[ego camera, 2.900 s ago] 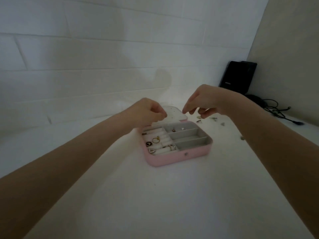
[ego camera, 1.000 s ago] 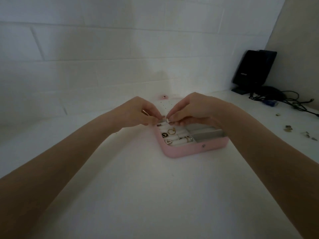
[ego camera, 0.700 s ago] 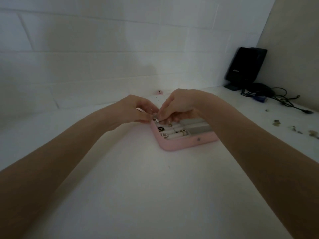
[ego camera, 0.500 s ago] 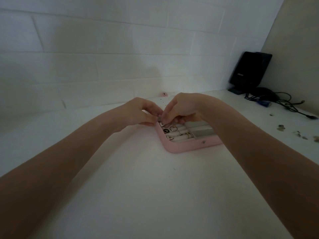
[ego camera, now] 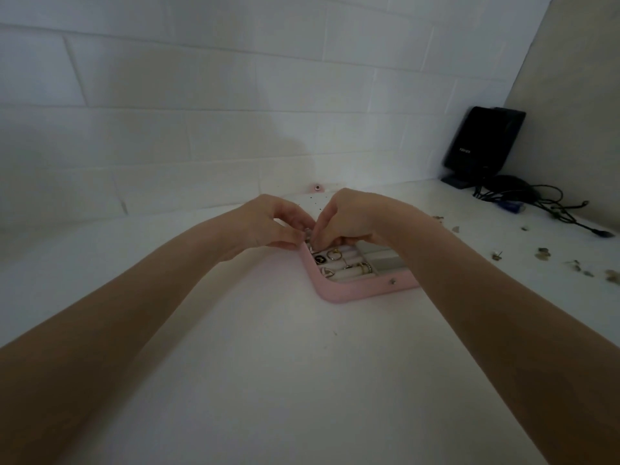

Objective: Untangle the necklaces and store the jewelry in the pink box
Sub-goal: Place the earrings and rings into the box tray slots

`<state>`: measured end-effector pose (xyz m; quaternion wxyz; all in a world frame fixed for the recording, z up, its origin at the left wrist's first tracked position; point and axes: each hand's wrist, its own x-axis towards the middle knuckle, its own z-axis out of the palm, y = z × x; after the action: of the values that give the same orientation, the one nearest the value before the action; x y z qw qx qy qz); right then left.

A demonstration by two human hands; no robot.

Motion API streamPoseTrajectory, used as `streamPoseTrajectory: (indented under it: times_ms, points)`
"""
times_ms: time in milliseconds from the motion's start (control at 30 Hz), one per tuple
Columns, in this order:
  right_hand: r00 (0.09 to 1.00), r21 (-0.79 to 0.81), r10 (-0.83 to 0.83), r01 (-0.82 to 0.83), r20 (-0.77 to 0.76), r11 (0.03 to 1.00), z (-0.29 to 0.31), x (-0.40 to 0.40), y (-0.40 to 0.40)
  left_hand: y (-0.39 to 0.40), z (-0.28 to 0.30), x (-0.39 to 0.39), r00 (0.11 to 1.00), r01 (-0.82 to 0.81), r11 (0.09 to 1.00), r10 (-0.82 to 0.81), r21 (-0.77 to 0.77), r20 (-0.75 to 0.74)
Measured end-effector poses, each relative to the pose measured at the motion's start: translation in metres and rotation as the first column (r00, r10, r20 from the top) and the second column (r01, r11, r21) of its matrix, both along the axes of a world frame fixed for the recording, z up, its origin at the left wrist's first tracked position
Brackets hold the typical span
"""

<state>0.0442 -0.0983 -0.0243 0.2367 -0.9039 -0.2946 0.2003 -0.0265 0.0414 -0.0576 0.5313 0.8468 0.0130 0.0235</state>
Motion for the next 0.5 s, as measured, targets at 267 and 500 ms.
streamPoseTrajectory:
  times_ms: [267,500]
  points:
    - [1.000,0.019,0.012,-0.012,-0.014,1.000,0.006,0.001,-0.006,0.000,0.011,0.002,1.000,0.013,0.989,-0.012,0.144,-0.014]
    - [0.967,0.373,-0.242,0.198,0.075,0.907,0.034,0.047,-0.054,-0.019,0.038,0.035,1.000,-0.015,0.975,0.012,0.220,0.016]
